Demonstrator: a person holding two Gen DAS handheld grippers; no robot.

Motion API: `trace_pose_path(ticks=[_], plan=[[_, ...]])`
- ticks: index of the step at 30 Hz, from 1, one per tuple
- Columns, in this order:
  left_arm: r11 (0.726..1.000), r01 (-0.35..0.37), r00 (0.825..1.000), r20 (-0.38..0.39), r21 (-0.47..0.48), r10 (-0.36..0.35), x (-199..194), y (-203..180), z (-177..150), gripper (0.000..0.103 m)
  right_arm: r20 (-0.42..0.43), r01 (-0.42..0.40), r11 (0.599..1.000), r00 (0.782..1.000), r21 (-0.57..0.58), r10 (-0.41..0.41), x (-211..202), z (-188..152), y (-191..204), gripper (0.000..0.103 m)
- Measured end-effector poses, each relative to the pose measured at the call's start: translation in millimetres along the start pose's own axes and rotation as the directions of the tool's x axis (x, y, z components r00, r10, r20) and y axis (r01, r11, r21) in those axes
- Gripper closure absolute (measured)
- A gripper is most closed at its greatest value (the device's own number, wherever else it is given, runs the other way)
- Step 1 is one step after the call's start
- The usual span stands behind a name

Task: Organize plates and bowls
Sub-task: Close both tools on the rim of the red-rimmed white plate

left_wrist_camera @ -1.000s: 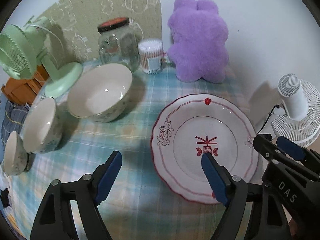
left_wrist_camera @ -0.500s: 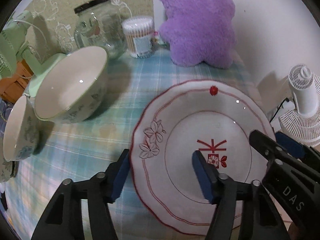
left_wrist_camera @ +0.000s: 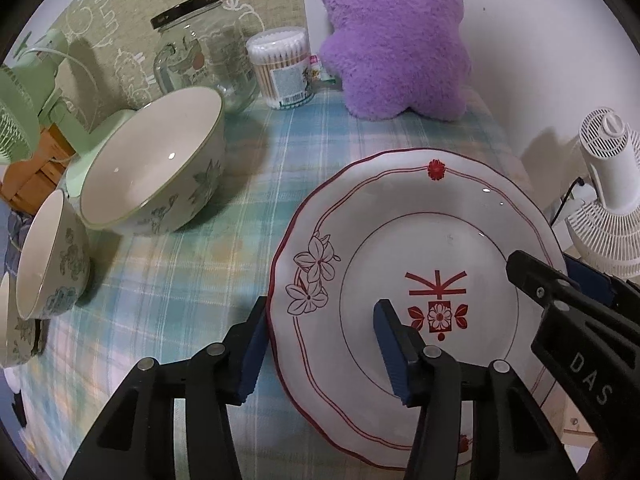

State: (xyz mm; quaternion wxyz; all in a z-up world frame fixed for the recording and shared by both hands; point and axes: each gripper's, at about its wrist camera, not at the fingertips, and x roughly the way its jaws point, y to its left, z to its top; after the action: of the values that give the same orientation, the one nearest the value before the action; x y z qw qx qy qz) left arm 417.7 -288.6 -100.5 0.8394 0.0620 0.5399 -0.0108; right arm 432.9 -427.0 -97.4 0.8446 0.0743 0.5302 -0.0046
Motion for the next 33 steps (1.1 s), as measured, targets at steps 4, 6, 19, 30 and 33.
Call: trace_pose_path(ticks=[4,6,19,30,33], plan=[[1.0,0.004,1.0,-0.019,0.01,-0.004,-5,2,-11,0.05,-0.018,-0.002,1.0,1.0,-0.001,0.002,-6,-11,2,0.057],[1.0,0.005,1.0,-0.031,0.019,-0.004,-8,4,-19,0.05,-0.031,-0.006,1.0,0.999,-0.001,0.006,-9,-17,4,0.057],[0.999,0.031,0.998,-0.051,-0.009,-0.032,-14,22,-40,0.05,-0.088,-0.02,0.999,0.996,-0.039,0.016,-18,-45,20,0.058],[1.0,0.014,0.999,-0.039,-0.011,-0.014,-10,22,-35,0.048,-0.086,0.009,0.998,0.996,-0.057,-0.013,-1,-41,24,0.058],[1.0,0.016,0.999,-0.04,-0.011,-0.017,-11,22,-35,0.048,-0.085,0.02,0.998,0.996,-0.065,-0.026,-2,-40,26,0.057]])
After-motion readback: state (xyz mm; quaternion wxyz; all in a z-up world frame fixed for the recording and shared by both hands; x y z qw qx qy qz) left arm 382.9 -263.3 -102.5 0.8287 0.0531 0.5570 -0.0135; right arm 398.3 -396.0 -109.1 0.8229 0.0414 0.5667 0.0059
